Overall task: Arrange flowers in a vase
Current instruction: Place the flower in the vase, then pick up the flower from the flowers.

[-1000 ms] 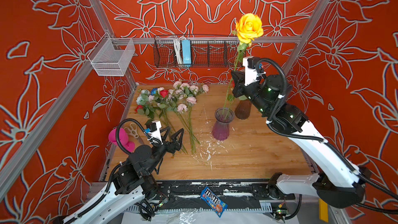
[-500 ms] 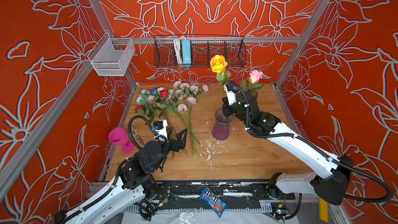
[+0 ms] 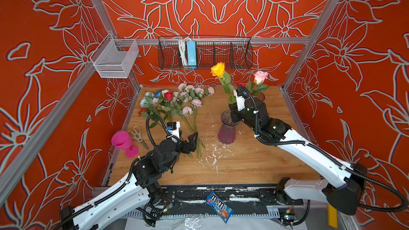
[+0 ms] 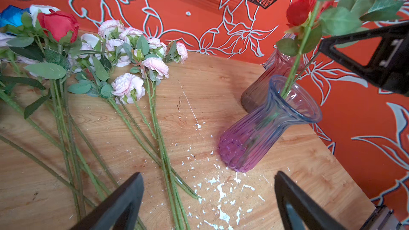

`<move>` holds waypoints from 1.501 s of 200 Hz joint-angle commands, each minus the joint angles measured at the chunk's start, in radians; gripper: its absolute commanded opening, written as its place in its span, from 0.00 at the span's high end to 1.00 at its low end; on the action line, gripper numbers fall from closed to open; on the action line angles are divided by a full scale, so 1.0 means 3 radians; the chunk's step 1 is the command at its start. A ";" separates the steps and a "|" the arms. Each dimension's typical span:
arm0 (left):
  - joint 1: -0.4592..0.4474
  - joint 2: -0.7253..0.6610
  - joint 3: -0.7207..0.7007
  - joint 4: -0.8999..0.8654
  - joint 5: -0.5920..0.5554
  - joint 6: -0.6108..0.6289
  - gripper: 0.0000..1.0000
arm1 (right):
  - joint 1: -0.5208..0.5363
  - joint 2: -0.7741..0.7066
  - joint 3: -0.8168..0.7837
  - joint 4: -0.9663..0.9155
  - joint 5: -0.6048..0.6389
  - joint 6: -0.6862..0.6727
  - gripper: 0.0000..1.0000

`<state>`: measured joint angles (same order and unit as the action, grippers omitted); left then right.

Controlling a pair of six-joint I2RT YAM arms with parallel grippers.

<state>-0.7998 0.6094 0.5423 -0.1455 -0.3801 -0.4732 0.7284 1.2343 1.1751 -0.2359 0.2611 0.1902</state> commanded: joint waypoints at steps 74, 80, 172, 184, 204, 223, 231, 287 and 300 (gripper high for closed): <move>-0.0008 0.0288 0.0124 0.0101 -0.0008 -0.0079 0.08 | 0.0016 -0.0450 -0.0306 0.0070 -0.0189 0.0277 0.73; -0.0004 0.0333 0.0128 0.0094 -0.0030 -0.0079 0.08 | 0.0016 -0.0500 -0.0338 0.0068 -0.0216 0.0309 0.73; 0.0860 0.1704 0.0763 -0.0583 0.0796 -0.0433 0.07 | 0.0018 -0.1286 -0.0805 -0.0070 -0.0310 0.0622 0.59; 0.0928 0.1952 0.0910 -0.0678 0.0842 -0.0427 0.08 | 0.0016 -0.1383 -0.0909 -0.0091 -0.0320 0.0639 0.57; 0.0970 0.2452 0.1204 -0.0844 0.0850 -0.0346 0.09 | 0.0016 -0.1539 -0.1173 -0.0055 -0.0304 0.0699 0.54; 0.1015 0.2925 0.1567 -0.1093 0.0928 -0.0295 0.21 | 0.0016 -0.1674 -0.1436 -0.0051 -0.0199 0.0751 0.52; 0.1019 0.3107 0.1701 -0.1175 0.0930 -0.0281 0.24 | 0.0016 -0.1728 -0.1533 -0.0060 -0.0155 0.0778 0.51; 0.1203 0.3734 0.2132 -0.1312 0.0838 -0.0159 0.62 | 0.0012 -0.1966 -0.1927 -0.0072 -0.0169 0.0844 0.51; 0.1284 0.3800 0.2121 -0.1250 0.0936 -0.0129 0.63 | 0.0009 -0.1982 -0.1965 -0.0070 -0.0185 0.0844 0.51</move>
<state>-0.4553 1.7206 1.1584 -0.4877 -0.1230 -0.5224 0.7284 0.6586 0.6075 -0.2588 0.1886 0.4114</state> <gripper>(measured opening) 0.379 0.485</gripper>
